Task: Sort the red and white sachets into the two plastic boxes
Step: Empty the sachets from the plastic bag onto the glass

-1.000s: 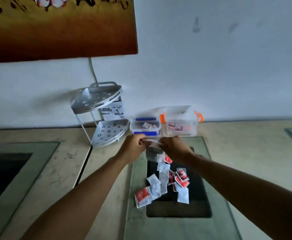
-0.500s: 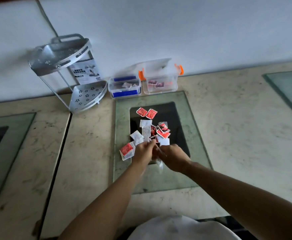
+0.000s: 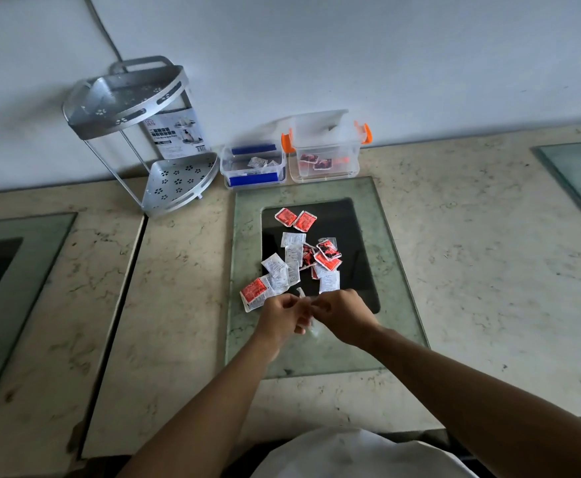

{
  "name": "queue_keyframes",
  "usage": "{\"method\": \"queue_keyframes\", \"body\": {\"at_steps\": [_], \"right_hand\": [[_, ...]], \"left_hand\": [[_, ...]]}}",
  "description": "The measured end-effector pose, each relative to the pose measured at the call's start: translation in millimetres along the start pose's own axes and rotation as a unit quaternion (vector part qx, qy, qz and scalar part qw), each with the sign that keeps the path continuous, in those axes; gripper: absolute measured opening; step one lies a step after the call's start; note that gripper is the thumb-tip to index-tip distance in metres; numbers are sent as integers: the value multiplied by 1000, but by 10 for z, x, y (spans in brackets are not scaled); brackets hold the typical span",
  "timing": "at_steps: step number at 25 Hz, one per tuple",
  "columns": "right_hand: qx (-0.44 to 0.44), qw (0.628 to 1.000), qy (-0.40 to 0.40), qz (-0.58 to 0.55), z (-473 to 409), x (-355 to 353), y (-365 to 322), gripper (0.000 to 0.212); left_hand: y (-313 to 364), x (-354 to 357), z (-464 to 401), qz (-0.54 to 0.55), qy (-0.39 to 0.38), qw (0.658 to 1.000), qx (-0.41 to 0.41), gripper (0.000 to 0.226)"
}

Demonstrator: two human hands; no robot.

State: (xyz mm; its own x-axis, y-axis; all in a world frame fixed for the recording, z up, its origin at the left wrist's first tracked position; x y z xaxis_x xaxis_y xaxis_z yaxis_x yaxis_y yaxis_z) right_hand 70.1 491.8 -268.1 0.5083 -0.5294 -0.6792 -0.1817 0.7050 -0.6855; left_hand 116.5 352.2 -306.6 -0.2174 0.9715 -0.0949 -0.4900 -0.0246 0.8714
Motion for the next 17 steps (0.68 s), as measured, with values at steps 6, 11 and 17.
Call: {"method": "queue_keyframes", "body": {"at_steps": [6, 11, 17], "right_hand": [[37, 998, -30, -52, -35, 70, 88, 25], [71, 987, -42, -139, -50, 109, 178, 24], [47, 994, -37, -87, -92, 98, 173, 24]], "left_hand": [[-68, -36, 54, -21, -28, 999, 18, 26], [-97, -40, 36, -28, -51, 998, 6, 18], [-85, -22, -20, -17, -64, 998, -13, 16]]}}
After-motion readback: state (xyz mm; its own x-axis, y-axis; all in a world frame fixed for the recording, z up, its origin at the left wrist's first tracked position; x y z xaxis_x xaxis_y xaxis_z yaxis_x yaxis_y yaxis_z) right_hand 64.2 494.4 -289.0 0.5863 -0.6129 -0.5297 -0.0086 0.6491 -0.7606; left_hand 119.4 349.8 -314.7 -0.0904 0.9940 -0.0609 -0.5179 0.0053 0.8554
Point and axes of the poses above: each hand's wrist, its own z-axis away from the middle knuckle, its own x-axis out of the palm, y = z × x, the point moved 6 cm from there along -z, towards the middle knuckle, and after that the axes turned 2 degrees about -z, right-handed, at the moved point
